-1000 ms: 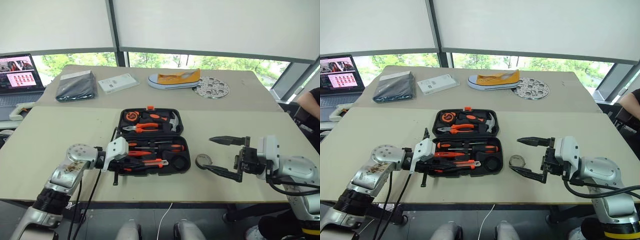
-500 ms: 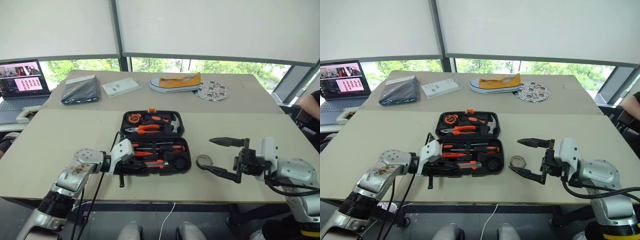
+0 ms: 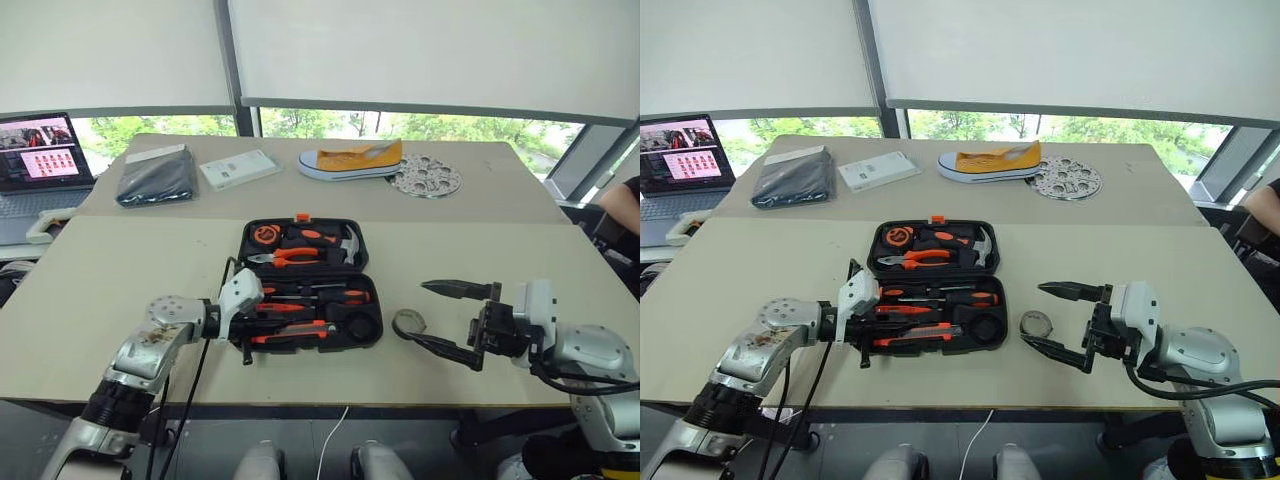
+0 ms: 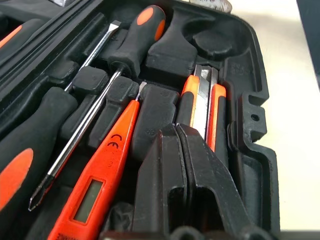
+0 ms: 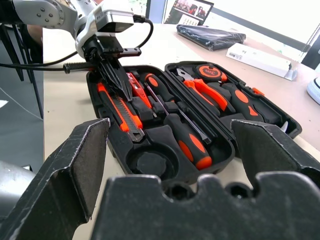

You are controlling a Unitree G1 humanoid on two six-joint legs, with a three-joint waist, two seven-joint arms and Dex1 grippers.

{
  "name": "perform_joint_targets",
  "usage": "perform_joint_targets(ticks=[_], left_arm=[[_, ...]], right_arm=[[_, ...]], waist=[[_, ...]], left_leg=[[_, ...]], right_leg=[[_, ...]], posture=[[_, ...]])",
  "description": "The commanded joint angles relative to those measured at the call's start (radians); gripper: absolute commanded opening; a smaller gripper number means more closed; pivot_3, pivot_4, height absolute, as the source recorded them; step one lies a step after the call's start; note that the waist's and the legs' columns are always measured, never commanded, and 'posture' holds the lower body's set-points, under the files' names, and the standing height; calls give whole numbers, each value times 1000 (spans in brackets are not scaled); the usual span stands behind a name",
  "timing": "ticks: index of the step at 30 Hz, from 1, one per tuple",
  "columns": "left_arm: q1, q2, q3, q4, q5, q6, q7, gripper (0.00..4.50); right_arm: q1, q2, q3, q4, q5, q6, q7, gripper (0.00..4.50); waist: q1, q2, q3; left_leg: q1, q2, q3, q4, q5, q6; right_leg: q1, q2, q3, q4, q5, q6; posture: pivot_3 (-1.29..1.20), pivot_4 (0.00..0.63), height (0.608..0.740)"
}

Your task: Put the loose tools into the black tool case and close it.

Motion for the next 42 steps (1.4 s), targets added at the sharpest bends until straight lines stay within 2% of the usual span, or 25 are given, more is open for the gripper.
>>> perform_joint_targets(ticks=[1,4,5,7,10,14,17,22,24,27,29,32,36,38,42], left_arm=[[5,-7,-26,63,18,-2,-12,62],[4,-29,8,113,-19,-69,-53,62],[6,-44,46,118,-54,-101,-66,299],[8,-71,144,116,-140,-200,-101,847],[17,-78,245,103,-220,-296,-155,1952],[122,21,349,3,-331,-270,-272,3391],[240,72,395,-56,-344,-303,-324,4437],[383,58,420,-106,-338,-330,-300,4437],[378,30,430,-95,-334,-373,-275,4437],[363,19,440,-104,-391,-313,-250,4437],[344,7,426,-115,-391,-322,-239,4437],[324,-10,406,-109,-372,-340,-229,4437],[324,-15,366,-105,-331,-384,-253,4437],[327,-19,348,-118,-325,-383,-249,4437],[330,-20,334,-129,-318,-382,-243,4437]], right_arm=[[12,-7,-37,-15,-1,-16,-7,4500],[31,-7,-53,-21,-3,-16,-20,4500],[44,-6,-65,-25,-4,-20,-27,4500],[85,0,-104,-32,-4,-32,-46,4500],[156,0,-160,-30,-5,-59,-45,4500],[319,14,-274,53,-35,-162,-2,4500],[411,33,-317,131,-64,-235,20,4500],[439,41,-303,192,-118,-302,7,4500],[397,20,-279,153,-124,-246,-33,4500],[328,-48,-221,100,-150,-149,-46,4500],[236,-138,-126,34,-171,9,-46,4500],[73,-232,63,-28,-293,129,-34,4500],[-108,-208,214,-33,-330,310,-82,4500],[-183,-203,285,-5,-371,356,-77,4500],[-270,-210,395,30,-413,422,-33,4500]], waist=[[0,0,0],[1,1,0],[0,1,0],[1,1,0],[0,-2,1],[-5,-2,1],[-9,-1,1],[-13,-1,2],[-15,-1,2],[-23,-1,2],[-24,-1,2],[-28,0,3],[-25,-1,3],[-20,-1,3],[-12,-1,3]], left_leg=[[0,0,0,0,0,0],[1,0,0,0,0,0],[1,0,0,0,0,0],[1,0,0,0,0,0],[-2,1,0,0,0,0],[-3,1,-1,0,0,1],[-2,1,0,-1,-2,2],[1,1,2,-1,-2,2],[2,2,2,-1,-2,2],[3,2,1,-1,-2,1],[4,2,1,-1,-2,1],[5,1,2,-1,-1,1],[3,2,0,-1,-1,1],[0,1,0,-1,-2,1],[-5,-1,0,-1,-5,3]], right_leg=[[0,0,0,0,0,0],[1,0,0,0,0,0],[1,0,0,0,0,0],[0,0,0,0,0,0],[-2,0,-1,0,0,-1],[-3,0,-1,-1,1,-2],[-2,0,-1,-2,-2,-1],[-1,-2,1,-1,-5,-6],[-1,-2,1,-1,-4,-6],[-1,-2,1,0,-2,-7],[-1,-1,1,1,-1,-7],[-1,-1,2,2,0,-8],[-3,2,1,1,-1,-10],[-4,2,1,1,0,-5],[-6,0,1,-3,1,-8]], posture=[[0,150,740],[0,150,740],[0,150,740],[0,150,740],[0,150,740],[0,150,740],[0,150,740],[0,150,740],[0,150,740],[0,150,740],[0,150,740],[0,150,740],[0,150,740],[0,150,740],[0,150,740]])
